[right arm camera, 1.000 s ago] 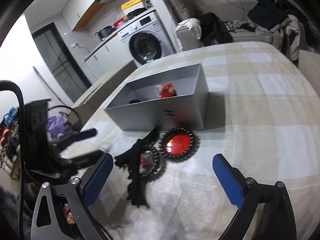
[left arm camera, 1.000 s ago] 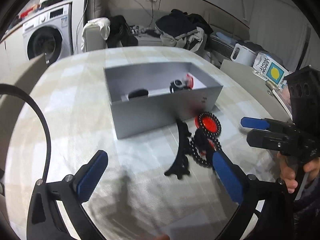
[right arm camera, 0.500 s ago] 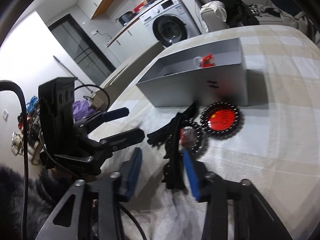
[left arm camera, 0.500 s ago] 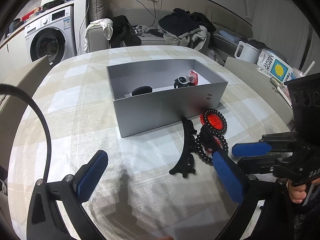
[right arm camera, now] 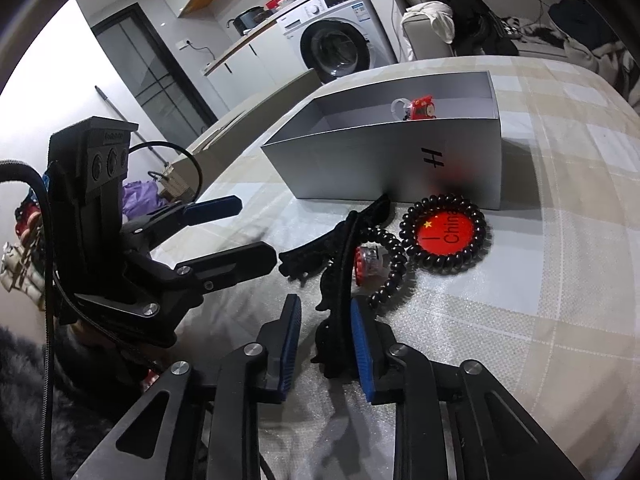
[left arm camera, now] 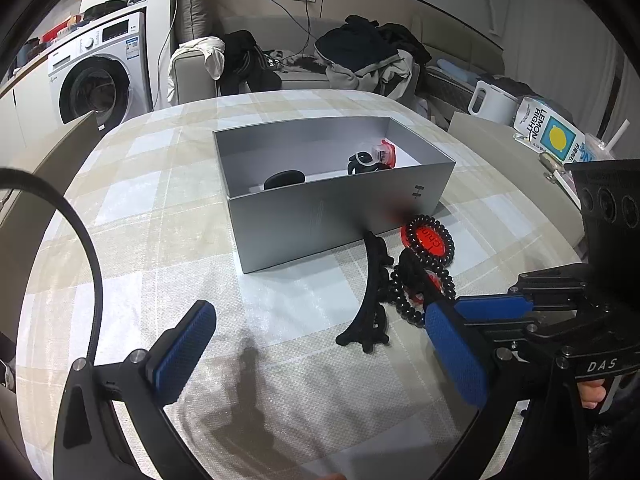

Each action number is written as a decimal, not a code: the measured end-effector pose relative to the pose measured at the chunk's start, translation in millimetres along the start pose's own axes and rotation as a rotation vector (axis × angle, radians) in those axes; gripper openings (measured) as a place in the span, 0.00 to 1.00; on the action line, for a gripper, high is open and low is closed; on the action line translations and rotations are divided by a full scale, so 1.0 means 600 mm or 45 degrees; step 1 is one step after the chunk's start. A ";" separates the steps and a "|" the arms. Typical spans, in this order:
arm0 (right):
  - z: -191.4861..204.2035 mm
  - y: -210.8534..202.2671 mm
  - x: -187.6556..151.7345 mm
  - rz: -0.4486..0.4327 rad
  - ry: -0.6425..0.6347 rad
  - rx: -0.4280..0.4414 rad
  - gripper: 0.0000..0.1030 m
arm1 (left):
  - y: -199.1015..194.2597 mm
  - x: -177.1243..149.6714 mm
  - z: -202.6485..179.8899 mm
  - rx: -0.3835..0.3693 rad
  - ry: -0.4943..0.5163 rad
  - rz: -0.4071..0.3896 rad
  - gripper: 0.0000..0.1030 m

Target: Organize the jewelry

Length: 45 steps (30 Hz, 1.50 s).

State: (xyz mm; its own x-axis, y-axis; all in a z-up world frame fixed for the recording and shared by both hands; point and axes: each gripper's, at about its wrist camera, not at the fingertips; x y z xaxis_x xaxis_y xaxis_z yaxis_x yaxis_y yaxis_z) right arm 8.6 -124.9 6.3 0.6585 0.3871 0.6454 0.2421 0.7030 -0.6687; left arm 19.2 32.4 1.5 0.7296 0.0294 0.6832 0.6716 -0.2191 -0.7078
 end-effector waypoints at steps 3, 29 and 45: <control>0.001 0.003 -0.002 0.001 -0.007 -0.014 0.13 | 0.001 0.000 0.001 -0.005 -0.004 0.004 0.99; -0.068 -0.048 -0.009 -0.065 0.190 -0.147 0.06 | 0.033 0.008 -0.035 -0.079 0.173 0.118 0.47; -0.065 -0.040 -0.008 -0.036 0.188 -0.157 0.15 | 0.040 0.006 -0.030 -0.050 0.178 0.152 0.32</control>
State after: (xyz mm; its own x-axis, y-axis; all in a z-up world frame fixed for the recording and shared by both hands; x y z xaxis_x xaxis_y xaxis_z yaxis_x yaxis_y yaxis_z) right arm 27.2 -167.1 5.0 0.7455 0.2700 0.6093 0.3416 0.6303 -0.6972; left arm 35.4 9.6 -9.9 0.7769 -0.1345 0.6151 0.5738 -0.2509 -0.7796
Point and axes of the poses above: each gripper's, at about its wrist camera, not at the fingertips, and y roughly the way its jaws point, z to its left, x to its top, and after that the axes turned 5 degrees about -y, right-handed
